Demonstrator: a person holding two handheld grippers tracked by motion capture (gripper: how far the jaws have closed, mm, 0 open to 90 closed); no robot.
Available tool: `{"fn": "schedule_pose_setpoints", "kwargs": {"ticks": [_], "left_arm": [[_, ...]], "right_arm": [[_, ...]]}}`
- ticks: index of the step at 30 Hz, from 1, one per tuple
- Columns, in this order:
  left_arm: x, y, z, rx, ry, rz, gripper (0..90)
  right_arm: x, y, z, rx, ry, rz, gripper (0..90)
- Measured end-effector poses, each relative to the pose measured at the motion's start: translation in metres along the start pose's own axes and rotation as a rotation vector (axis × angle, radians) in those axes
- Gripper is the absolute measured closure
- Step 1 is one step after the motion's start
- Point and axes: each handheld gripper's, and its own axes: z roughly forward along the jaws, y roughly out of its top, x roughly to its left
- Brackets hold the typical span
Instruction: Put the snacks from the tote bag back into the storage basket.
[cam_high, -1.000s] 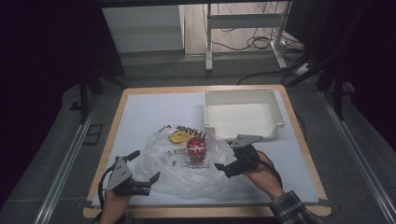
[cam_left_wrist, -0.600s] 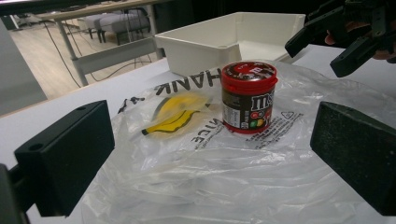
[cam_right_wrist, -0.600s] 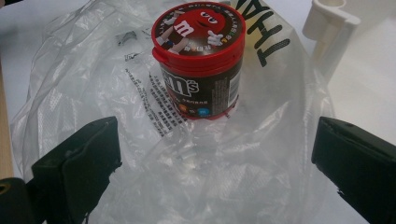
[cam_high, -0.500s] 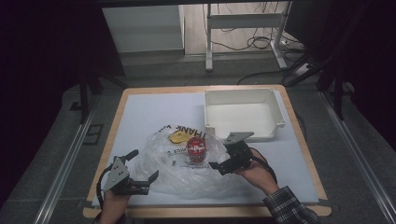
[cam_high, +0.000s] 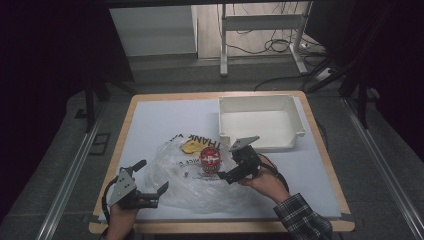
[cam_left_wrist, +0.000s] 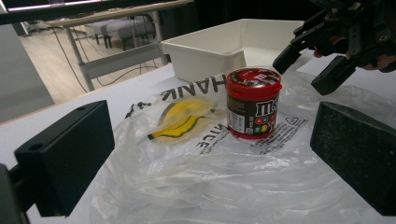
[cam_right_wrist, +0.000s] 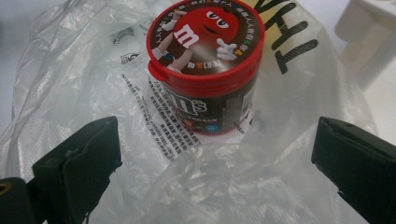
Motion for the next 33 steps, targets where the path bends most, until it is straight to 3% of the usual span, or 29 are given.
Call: {"fn": "schedule_pose_setpoints", "kwargs": {"ticks": [11,33], "left_arm": [[0.000,0.000,0.000,0.007,-0.003,0.004,0.0],[-0.001,0.000,0.001,0.025,-0.002,0.022,0.0]], "right_arm": [[0.008,0.011,0.021,0.106,-0.024,-0.070,2.2],[0.009,0.041,0.051,0.200,-0.017,-0.079,15.1]]}}
